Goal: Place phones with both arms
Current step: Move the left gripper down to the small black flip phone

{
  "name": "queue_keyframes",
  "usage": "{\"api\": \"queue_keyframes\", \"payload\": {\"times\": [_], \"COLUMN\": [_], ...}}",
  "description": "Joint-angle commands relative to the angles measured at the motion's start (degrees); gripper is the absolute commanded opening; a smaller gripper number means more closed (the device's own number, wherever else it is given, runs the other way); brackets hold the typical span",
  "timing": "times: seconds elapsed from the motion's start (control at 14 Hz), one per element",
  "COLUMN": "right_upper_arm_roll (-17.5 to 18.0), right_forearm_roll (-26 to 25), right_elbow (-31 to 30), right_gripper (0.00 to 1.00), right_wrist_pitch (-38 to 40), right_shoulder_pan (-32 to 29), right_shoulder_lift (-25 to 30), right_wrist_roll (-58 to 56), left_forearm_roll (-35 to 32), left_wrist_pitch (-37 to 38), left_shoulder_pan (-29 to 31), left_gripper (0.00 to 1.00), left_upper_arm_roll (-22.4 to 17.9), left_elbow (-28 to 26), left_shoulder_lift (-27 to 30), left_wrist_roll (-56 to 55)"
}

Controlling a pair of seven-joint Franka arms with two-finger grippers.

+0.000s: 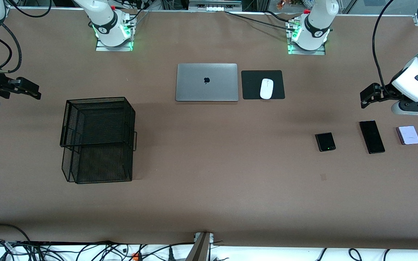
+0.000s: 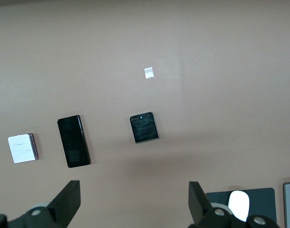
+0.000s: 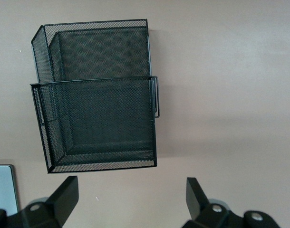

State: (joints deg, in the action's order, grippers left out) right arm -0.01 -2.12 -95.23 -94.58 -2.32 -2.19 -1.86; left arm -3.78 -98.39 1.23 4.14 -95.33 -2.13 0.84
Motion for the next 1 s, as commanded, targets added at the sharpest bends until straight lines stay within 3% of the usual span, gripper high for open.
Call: {"api": "queue_keyframes", "payload": {"times": [0.0, 0.57, 0.93], "right_upper_arm_roll": [0.8, 0.8, 0.8], "right_forearm_roll": [0.2, 0.2, 0.2], "right_elbow": [0.2, 0.5, 0.4], "right_gripper": [1.0, 1.0, 1.0], "right_wrist_pitch": [-0.3, -0.3, -0.3], "right_shoulder_pan": [-0.8, -0.8, -0.8], "right_shoulder_lift": [0.2, 0.2, 0.2], "right_wrist_roll": [0.8, 0.7, 0.8], "left_forearm_roll": [1.3, 1.3, 1.2], "left_wrist_pitch": [0.7, 5.3, 6.1], "left_shoulder_pan": [-0.5, -0.3, 0.0], "left_gripper": [1.0, 1.0, 1.0], "left_upper_arm_roll": [-0.6, -0.7, -0.7], "left_elbow": [0.2, 0.4, 4.3], "left_shoulder_lift": [0.2, -0.4, -4.1], "left_wrist_roll": [0.7, 0.1, 0.8]}}
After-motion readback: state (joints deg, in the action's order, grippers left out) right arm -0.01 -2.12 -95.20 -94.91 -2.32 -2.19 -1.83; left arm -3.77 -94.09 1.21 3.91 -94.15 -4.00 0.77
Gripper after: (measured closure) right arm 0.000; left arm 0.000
